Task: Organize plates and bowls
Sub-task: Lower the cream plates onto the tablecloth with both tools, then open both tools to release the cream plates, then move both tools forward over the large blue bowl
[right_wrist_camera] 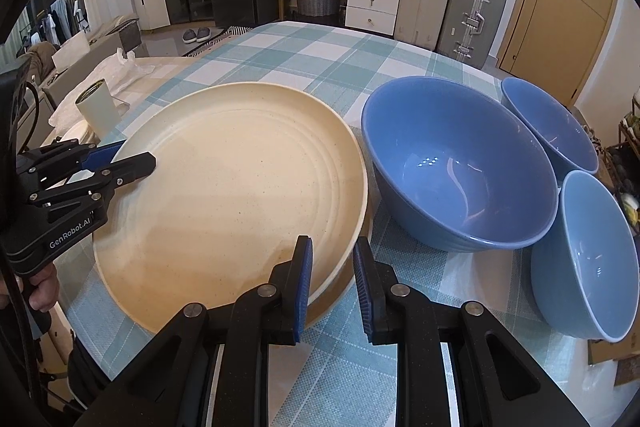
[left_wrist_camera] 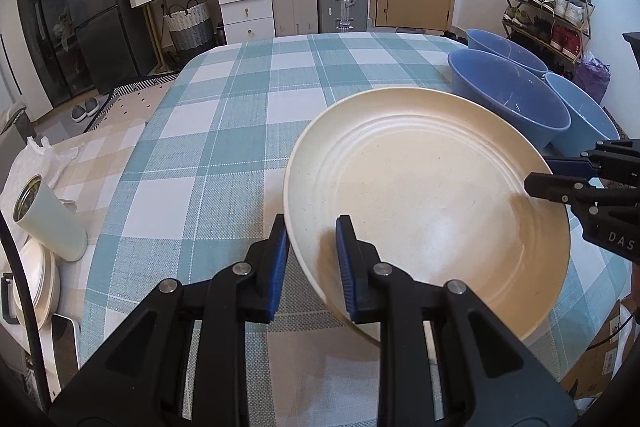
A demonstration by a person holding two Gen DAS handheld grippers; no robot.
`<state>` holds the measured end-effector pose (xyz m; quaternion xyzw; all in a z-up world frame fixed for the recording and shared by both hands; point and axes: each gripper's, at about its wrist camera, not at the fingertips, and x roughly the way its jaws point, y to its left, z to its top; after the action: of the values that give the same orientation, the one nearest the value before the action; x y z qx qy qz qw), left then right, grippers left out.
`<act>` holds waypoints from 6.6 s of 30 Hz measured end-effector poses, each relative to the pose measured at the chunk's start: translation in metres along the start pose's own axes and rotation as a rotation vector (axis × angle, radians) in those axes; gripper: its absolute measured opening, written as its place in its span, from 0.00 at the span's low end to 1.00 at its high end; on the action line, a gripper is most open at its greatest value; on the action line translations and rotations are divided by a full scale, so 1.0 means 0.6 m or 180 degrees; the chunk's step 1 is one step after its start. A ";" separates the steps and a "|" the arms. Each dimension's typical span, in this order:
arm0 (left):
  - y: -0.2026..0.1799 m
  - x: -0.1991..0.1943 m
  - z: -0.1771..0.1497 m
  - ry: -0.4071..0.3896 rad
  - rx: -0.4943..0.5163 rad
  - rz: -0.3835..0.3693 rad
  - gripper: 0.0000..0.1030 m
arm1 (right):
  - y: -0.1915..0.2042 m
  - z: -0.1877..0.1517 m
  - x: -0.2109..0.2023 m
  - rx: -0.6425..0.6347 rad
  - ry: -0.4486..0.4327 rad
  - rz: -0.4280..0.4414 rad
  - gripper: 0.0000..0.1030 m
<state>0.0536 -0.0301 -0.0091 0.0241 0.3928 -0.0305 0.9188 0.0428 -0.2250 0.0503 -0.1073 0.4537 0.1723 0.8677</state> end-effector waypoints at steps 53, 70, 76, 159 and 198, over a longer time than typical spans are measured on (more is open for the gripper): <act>-0.025 0.053 -0.025 0.0223 0.0157 -0.0036 0.37 | 0.003 -0.013 0.035 0.0030 0.0135 0.0002 0.44; -0.008 0.001 -0.004 0.0111 -0.0021 -0.0217 0.74 | 0.004 -0.010 -0.018 0.0016 -0.0042 0.0006 0.81; -0.015 -0.021 0.003 0.0097 0.0006 -0.0264 0.78 | 0.006 -0.008 -0.037 0.0006 -0.0077 0.0012 0.92; -0.194 -0.026 0.319 -0.0247 0.0257 -0.0833 0.98 | -0.338 0.097 -0.344 0.0699 -0.0818 -0.0585 0.99; -0.296 0.181 0.437 0.0045 0.0240 -0.0894 0.98 | -0.504 0.130 -0.136 0.1242 -0.0468 -0.0399 0.99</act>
<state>0.3043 -0.2290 0.0898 0.0035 0.3974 -0.1733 0.9011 0.1781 -0.4924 0.1704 0.0475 0.4063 0.0343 0.9118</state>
